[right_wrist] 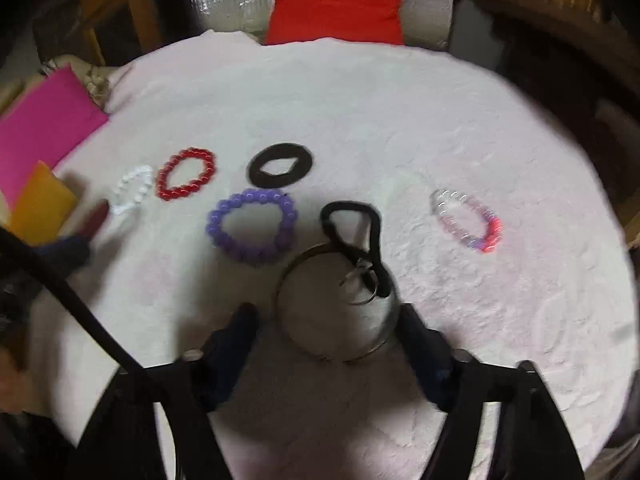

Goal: Organize jewelry
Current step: 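Grasp the silver bangle with the right tool while the left tool grasps the dark red bangle, then carry both bangles into the orange box and open both tools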

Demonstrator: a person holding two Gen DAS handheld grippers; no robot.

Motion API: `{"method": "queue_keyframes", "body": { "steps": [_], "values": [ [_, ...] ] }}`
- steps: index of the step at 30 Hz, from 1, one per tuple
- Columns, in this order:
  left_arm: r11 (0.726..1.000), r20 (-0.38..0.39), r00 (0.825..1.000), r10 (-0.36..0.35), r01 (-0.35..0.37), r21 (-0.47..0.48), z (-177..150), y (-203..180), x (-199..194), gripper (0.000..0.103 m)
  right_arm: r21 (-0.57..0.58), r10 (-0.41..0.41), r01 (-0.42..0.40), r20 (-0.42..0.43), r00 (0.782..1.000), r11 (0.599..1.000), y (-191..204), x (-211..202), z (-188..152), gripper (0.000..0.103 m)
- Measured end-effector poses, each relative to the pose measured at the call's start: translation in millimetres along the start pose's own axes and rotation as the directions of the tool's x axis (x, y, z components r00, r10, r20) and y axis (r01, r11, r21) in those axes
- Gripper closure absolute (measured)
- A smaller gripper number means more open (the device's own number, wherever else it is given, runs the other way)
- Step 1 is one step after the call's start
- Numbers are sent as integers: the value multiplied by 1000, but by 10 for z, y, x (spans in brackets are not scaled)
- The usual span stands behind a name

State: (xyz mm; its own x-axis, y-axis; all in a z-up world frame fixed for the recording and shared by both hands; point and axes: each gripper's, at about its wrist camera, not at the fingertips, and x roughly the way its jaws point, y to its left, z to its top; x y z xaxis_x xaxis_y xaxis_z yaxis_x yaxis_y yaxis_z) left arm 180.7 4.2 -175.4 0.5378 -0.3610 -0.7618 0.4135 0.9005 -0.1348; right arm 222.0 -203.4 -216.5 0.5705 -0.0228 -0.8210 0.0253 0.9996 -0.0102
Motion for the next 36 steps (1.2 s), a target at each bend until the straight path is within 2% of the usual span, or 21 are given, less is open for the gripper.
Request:
{"method": "queue_keyframes", "body": {
  "steps": [4, 6, 7, 8, 9, 12, 13, 15, 17, 18, 19, 20, 21, 22, 25, 27, 28, 30, 32, 34, 36],
  "values": [
    [1000, 29, 999, 12, -12, 2, 24, 40, -85, 91, 38, 92, -91, -26, 995, 995, -59, -121, -43, 40],
    [1000, 50, 999, 13, -13, -2, 32, 70, -160, 91, 91, 182, -176, -58, 982, 980, -131, -186, -88, 40],
    [1000, 57, 998, 14, -14, -2, 34, 79, -187, 91, 142, 283, -271, -72, 956, 952, -196, -229, -114, 40],
    [1000, 71, 997, 19, -19, 0, 36, 92, -226, 91, 189, 387, -367, -82, 918, 911, -249, -258, -133, 40],
    [1000, 77, 997, 23, -23, 1, 42, 92, -245, 91, 251, 511, -480, -69, 857, 840, -303, -302, -148, 40],
    [999, 82, 996, 39, -38, -13, 38, 142, -263, 91, 360, 696, -651, 8, 718, 668, -410, -351, -154, 40],
    [999, 79, 996, 44, -43, -19, 34, 161, -258, 91, 396, 732, -683, 40, 680, 613, -454, -332, -161, 40],
    [998, 82, 995, 56, -54, -25, 35, 178, -263, 91, 438, 760, -716, 103, 641, 544, -541, -336, -190, 40],
    [998, 93, 994, 57, -54, -33, 37, 208, -304, 91, 451, 758, -727, 153, 634, 517, -596, -347, -186, 40],
    [998, 97, 993, 62, -59, -34, 39, 207, -317, 91, 459, 769, -748, 191, 610, 479, -630, -373, -186, 40],
    [997, 105, 992, 73, -70, -33, 39, 216, -342, 91, 453, 781, -780, 246, 574, 431, -659, -443, -173, 40],
    [997, 112, 991, 78, -75, -34, 36, 224, -363, 91, 431, 780, -803, 290, 554, 410, -683, -562, -157, 40],
    [996, 118, 990, 79, -75, -39, 36, 242, -389, 91, 399, 769, -817, 326, 551, 417, -700, -656, -133, 40],
    [996, 122, 990, 77, -72, -45, 34, 260, -413, 91, 366, 750, -818, 348, 563, 444, -673, -741, -99, 40],
    [996, 149, 986, 79, -70, -63, 43, 325, -538, 91, 365, 739, -805, 338, 583, 469, -514, -749, -66, 40],
    [995, 190, 979, 70, -54, -88, 41, 397, -721, 91, 316, 709, -764, 293, 642, 562, -296, -786, -11, 40],
    [994, 218, 973, 70, -49, -100, 32, 436, -837, 91, 291, 713, -765, 282, 642, 575, -212, -816, 17, 40],
    [991, 271, 958, 92, -62, -119, -3, 525, -1056, 91, 236, 739, -785, 268, 619, 572, 47, -843, 106, 40],
    [985, 311, 941, 134, -91, -149, -69, 666, -1261, 91, 188, 738, -785, 267, 619, 591, 294, -834, 186, 40],
    [970, 329, 922, 202, -143, -195, -155, 885, -1426, 91, 155, 756, -793, 239, 609, 589, 569, -810, 287, 40],
    [938, 294, 906, 303, -230, -258, -243, 1154, -1481, 90, 111, 770, -794, 197, 607, 598, 960, -799, 429, 40]
  ]
}}
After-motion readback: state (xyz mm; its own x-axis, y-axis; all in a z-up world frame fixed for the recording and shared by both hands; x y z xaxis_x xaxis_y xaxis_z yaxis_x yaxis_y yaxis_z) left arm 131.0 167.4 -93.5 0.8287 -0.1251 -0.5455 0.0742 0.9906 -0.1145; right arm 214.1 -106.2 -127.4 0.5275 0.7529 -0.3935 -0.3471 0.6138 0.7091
